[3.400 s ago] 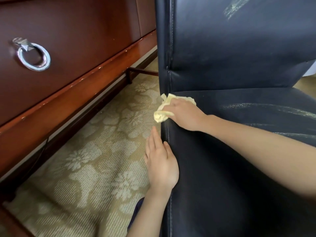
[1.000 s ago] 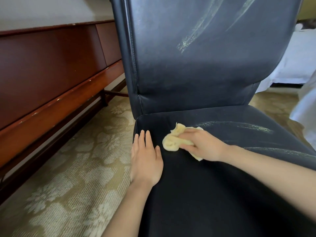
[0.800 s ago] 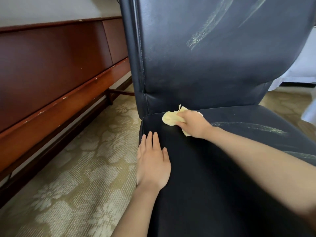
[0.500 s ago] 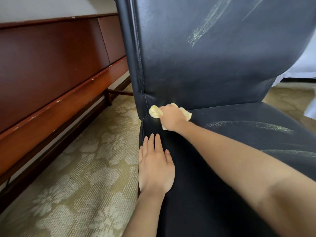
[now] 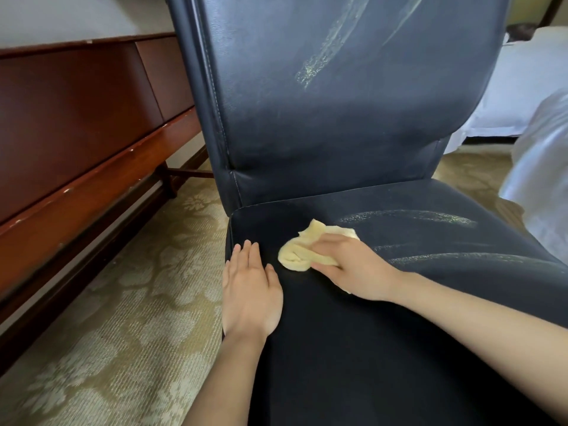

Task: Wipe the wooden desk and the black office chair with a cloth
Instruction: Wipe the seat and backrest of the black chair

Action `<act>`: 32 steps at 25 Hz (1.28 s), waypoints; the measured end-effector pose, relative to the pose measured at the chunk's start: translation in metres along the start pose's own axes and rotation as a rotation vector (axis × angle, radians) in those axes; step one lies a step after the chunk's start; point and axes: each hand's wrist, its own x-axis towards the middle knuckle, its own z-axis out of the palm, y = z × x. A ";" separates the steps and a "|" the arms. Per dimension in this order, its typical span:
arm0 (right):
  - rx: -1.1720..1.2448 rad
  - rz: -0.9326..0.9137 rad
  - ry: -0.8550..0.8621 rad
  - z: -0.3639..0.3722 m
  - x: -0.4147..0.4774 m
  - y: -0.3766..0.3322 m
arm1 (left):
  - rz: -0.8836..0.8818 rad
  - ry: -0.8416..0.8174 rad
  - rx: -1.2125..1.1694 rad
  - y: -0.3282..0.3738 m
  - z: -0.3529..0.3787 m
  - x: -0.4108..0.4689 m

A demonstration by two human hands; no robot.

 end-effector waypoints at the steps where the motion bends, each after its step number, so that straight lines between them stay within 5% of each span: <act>1: -0.007 -0.037 -0.004 -0.006 -0.017 -0.002 | 0.002 0.003 0.002 0.000 0.000 0.000; 6: 0.007 0.014 -0.120 -0.030 -0.074 0.005 | 0.034 -0.015 0.067 0.000 0.003 0.000; 11: -0.031 0.003 -0.221 -0.038 -0.041 0.024 | 0.047 -0.015 0.080 -0.002 0.002 -0.002; 24: -0.339 0.515 0.023 -0.015 0.096 0.098 | 0.044 0.015 0.063 -0.002 0.006 -0.001; 32: -0.202 0.356 -0.087 -0.029 0.065 0.082 | 0.033 0.005 0.099 -0.004 0.005 0.007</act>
